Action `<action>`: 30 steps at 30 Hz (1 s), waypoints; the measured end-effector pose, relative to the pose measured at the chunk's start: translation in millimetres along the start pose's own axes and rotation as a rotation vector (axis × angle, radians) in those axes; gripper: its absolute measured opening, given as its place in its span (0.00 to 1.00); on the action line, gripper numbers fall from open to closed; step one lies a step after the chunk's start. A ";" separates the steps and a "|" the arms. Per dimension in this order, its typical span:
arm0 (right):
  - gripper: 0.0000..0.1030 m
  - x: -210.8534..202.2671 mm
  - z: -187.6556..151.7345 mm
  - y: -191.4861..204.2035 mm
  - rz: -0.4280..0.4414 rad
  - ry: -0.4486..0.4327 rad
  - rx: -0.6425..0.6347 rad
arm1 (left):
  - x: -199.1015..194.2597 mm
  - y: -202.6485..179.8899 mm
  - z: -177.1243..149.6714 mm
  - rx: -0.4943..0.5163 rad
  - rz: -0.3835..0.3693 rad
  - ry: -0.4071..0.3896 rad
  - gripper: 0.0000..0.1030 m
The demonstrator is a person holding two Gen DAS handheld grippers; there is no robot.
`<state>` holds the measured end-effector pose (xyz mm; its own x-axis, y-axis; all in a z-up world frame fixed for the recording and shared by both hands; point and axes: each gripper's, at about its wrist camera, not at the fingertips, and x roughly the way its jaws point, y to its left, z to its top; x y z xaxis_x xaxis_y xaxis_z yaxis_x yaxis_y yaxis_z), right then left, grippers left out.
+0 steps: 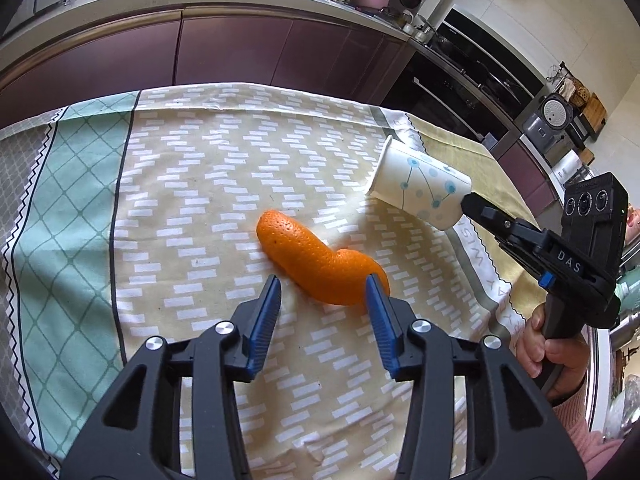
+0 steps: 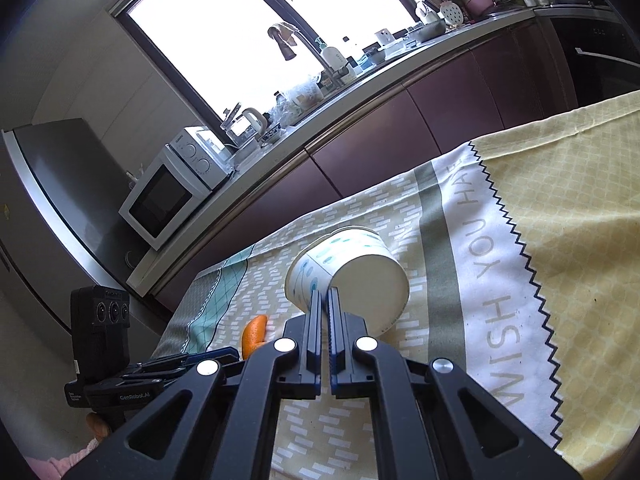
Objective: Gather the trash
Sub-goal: 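Grasp the orange peel with the left tool while the right tool grasps the white dotted cup, then lift the orange peel with the left tool while the right tool stands the cup upright and opens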
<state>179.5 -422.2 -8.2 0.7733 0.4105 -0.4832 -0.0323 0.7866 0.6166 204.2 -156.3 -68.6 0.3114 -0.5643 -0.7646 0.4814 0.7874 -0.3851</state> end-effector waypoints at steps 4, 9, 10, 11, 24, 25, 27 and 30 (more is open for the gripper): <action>0.02 4.7 -6.0 1.8 0.012 0.025 -0.004 | 10.4 -3.7 6.7 -0.012 -0.006 0.018 0.52; 0.01 6.8 -8.8 6.3 0.023 0.039 -0.022 | 18.0 -5.3 15.7 -0.050 -0.019 0.022 0.47; 0.01 6.6 -9.1 7.4 0.023 0.039 -0.026 | 19.8 -4.8 16.6 -0.056 -0.018 0.025 0.44; 0.01 6.3 -9.4 8.1 0.026 0.040 -0.029 | 20.0 -4.4 17.2 -0.064 -0.020 0.020 0.42; 0.01 -4.5 -11.8 11.2 0.052 0.019 -0.022 | 1.4 -24.7 7.6 -0.021 -0.046 -0.028 0.18; 0.01 -6.0 -11.7 12.1 0.056 0.016 -0.022 | -3.8 -25.3 6.0 -0.020 -0.044 -0.036 0.18; 0.01 -8.6 -11.6 16.0 0.067 0.011 -0.026 | -15.1 -26.1 2.7 -0.015 -0.041 -0.056 0.18; 0.01 -11.2 -13.1 23.8 0.080 0.008 -0.040 | -34.7 -19.9 -3.4 -0.019 -0.041 -0.085 0.18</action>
<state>161.7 -402.0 3.8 0.7623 0.4763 -0.4383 -0.1191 0.7688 0.6283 181.1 -151.5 -36.1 0.3606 -0.6149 -0.7013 0.4798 0.7671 -0.4259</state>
